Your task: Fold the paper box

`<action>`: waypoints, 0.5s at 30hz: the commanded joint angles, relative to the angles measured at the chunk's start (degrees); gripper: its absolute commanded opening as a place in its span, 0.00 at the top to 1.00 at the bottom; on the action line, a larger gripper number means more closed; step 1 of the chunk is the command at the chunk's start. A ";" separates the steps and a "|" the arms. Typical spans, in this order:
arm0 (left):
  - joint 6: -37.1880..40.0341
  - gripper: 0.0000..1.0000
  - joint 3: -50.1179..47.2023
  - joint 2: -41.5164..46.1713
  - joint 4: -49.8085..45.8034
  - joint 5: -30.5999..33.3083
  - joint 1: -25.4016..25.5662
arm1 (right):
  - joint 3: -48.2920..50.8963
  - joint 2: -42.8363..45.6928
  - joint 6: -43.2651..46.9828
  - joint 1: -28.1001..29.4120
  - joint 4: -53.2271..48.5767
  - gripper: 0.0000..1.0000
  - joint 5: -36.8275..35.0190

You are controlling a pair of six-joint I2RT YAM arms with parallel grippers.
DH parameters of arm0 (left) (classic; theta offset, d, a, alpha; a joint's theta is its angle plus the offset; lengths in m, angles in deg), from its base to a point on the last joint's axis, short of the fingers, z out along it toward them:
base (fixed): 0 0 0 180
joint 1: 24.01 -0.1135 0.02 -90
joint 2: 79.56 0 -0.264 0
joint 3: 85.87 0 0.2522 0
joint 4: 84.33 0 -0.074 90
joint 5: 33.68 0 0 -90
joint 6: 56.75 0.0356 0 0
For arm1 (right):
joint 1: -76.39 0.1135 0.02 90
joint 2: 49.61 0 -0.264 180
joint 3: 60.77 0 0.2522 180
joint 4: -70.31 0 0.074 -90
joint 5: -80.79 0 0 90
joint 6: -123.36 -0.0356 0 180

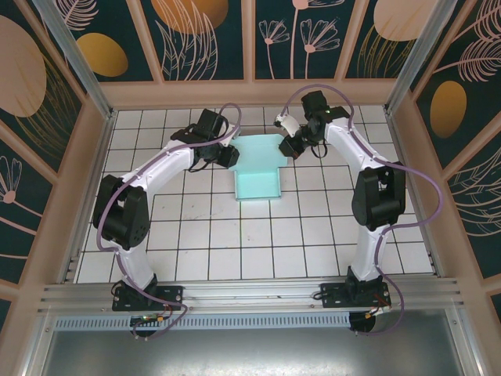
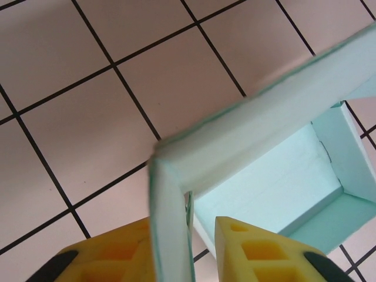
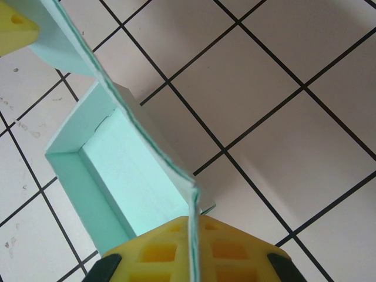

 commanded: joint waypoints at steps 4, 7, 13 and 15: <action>-0.36 0.91 1.42 0.32 1.02 0.22 0.05 | -0.60 0.33 1.10 0.50 -0.39 1.00 0.06; -0.36 1.00 1.12 0.22 1.28 0.36 0.05 | -1.06 0.02 1.11 0.59 -0.43 1.00 0.03; -0.61 1.00 -1.58 1.63 5.55 -1.85 0.05 | -0.29 0.13 -0.58 1.58 1.40 1.00 -0.95; -0.92 1.00 -4.01 3.11 8.79 -3.59 0.05 | 2.31 1.35 -3.19 2.05 5.11 1.00 -2.16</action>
